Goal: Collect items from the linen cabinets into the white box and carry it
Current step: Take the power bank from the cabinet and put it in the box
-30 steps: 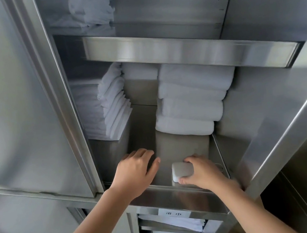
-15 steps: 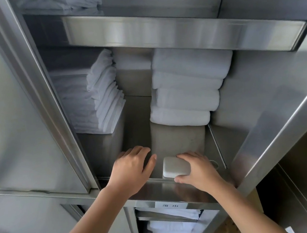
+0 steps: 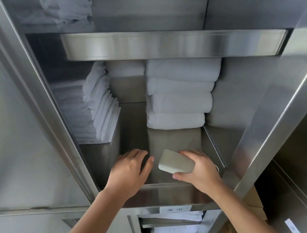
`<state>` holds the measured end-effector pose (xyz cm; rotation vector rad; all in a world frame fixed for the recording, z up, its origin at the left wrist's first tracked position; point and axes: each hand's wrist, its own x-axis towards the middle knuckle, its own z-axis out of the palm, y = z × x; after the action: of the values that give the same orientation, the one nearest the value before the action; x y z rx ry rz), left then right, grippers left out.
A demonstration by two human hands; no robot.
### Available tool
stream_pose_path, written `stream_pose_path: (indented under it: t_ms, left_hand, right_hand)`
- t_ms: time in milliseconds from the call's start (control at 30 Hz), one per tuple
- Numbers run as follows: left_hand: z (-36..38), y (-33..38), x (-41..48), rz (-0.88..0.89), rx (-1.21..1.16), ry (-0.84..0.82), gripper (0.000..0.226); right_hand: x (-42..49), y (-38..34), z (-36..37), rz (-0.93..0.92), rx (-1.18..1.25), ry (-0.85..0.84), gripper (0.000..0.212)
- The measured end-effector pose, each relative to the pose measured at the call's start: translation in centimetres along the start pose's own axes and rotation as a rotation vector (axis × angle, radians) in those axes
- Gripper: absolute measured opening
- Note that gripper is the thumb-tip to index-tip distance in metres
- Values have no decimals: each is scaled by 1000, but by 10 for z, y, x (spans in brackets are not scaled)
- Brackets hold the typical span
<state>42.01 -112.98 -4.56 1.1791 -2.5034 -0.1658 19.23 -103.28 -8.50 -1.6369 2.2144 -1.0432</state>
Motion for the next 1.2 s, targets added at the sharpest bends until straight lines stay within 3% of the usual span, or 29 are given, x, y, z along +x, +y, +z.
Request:
stream_pose_path:
  t_ms: [367, 567, 900, 1100, 1200]
  left_hand:
    - [-81, 12, 44, 121, -18, 157, 51]
    - [-111, 1, 39, 111, 16, 218, 58]
    - [-132, 28, 8, 6, 136, 272, 64]
    - [-144, 58, -25, -112, 248, 313, 45]
    - [-150, 80, -47, -189, 244, 344, 56]
  right_hand:
    - [34, -59, -65, -29, 198, 214, 70]
    - [44, -97, -88, -118, 270, 251, 67]
    - [44, -108, -102, -214, 303, 195, 68]
    - [32, -107, -115, -332, 337, 120, 75]
    - [22, -109, -126, -409, 349, 73, 73]
